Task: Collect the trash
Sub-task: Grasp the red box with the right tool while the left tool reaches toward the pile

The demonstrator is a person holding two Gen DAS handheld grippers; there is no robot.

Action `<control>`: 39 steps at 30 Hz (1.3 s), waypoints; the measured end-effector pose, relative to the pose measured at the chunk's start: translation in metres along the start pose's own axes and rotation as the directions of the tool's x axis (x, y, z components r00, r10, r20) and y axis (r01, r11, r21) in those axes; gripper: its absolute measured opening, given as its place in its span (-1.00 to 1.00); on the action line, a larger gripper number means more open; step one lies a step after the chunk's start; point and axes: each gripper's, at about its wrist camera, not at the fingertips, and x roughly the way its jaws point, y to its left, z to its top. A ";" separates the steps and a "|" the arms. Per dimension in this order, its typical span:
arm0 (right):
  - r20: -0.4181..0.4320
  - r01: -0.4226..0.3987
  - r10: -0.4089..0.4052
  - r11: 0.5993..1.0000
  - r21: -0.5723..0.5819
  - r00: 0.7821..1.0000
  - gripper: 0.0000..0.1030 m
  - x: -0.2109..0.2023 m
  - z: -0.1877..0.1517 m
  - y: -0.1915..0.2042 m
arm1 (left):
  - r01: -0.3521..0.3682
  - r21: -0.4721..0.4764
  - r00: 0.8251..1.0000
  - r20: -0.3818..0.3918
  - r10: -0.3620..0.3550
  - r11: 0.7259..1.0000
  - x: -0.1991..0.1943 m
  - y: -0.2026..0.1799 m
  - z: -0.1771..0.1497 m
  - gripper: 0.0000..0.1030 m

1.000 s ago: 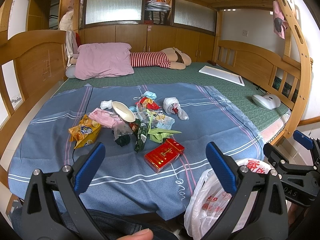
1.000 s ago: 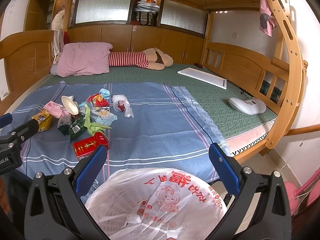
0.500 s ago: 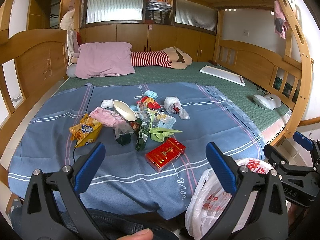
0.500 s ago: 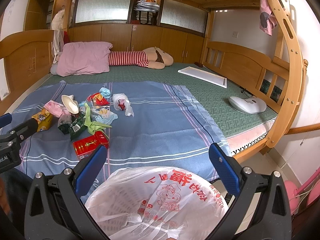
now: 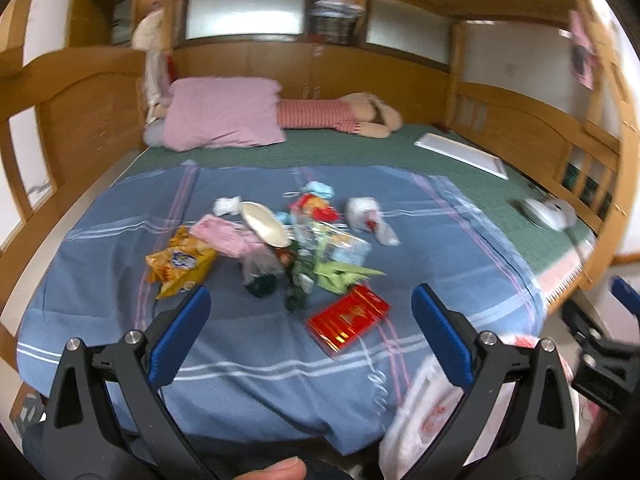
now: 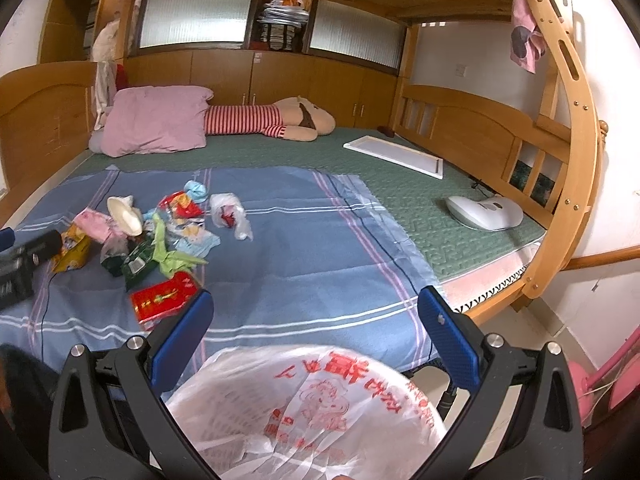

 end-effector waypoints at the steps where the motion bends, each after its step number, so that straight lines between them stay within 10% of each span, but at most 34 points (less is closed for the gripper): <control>1: 0.005 0.005 -0.005 1.000 0.004 1.000 0.94 0.003 0.004 0.000 | -0.011 -0.024 1.000 -0.010 0.010 1.000 0.006 0.004 0.006 0.94; 13: -0.103 -0.071 0.068 0.997 -0.025 0.992 0.94 0.070 0.042 0.033 | -0.226 -0.254 0.970 -0.143 0.195 0.940 0.133 0.060 0.052 0.94; 17: -0.236 -0.171 0.160 0.985 -0.027 0.958 0.94 0.114 0.034 0.061 | -0.325 -0.431 0.931 -0.301 0.206 0.841 0.162 0.119 0.019 0.94; 21: -0.336 -0.310 0.296 0.951 0.010 0.894 0.63 0.151 0.022 0.105 | -0.415 -0.388 0.894 -0.343 0.289 0.823 0.173 0.138 0.006 0.93; 27: -0.505 -0.323 0.329 0.941 0.103 0.798 0.63 0.203 0.004 0.157 | -0.333 -0.408 0.921 -0.333 0.202 0.850 0.177 0.135 -0.003 0.78; 35: -0.574 -0.286 0.323 0.945 0.157 0.752 0.75 0.238 -0.010 0.177 | -0.259 -0.403 0.942 -0.307 0.137 0.878 0.176 0.115 -0.006 0.52; 39: -0.579 -0.376 0.409 0.908 0.183 0.705 0.43 0.240 -0.013 0.191 | -0.275 -0.438 0.936 -0.326 0.134 0.856 0.175 0.126 -0.013 0.54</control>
